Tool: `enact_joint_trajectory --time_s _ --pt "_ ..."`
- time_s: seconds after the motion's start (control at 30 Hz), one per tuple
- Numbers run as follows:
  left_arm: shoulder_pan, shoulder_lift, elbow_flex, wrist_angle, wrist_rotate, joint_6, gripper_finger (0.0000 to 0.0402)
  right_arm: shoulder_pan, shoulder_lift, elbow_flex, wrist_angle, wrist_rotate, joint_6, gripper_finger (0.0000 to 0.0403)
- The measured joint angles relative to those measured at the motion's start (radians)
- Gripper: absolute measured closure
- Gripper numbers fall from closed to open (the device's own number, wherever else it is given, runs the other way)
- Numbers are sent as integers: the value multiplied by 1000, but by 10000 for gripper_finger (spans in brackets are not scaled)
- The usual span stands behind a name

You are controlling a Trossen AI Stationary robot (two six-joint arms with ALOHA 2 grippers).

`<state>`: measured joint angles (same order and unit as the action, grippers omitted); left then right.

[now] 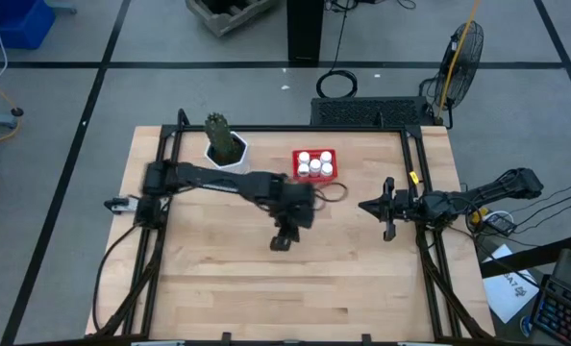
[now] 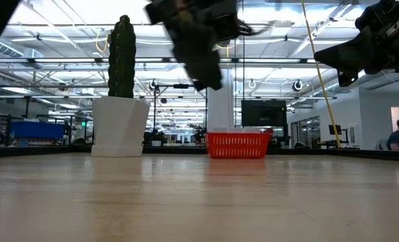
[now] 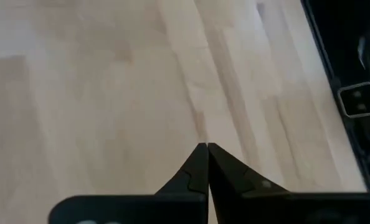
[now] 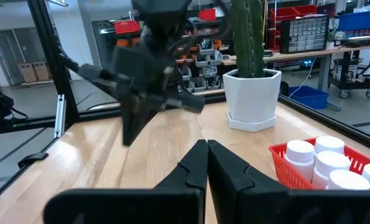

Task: Pick and place pill bottles into a basket
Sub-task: Return to Home Position

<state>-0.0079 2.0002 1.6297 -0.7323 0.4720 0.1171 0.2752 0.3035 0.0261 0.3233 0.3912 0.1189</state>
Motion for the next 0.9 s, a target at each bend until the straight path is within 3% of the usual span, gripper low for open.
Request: enact_joint_trajectory --time_s 0.13,0.3,0.4,0.67,0.9 --pt "8 -245 -350 282 -34 -91 394 0 0 0 -1 0 0 399" --pt "-15 -579 -724 616 -240 -152 371 0 1 0 0 0 0 399" --pt "-24 -770 -899 733 -340 -175 366 0 1 0 0 0 0 399" --pt "-27 -1217 -1224 829 -522 -168 366 0 1 0 0 0 0 399" --pt "-20 -1505 -1374 852 -534 -160 366 0 1 0 0 0 0 399"
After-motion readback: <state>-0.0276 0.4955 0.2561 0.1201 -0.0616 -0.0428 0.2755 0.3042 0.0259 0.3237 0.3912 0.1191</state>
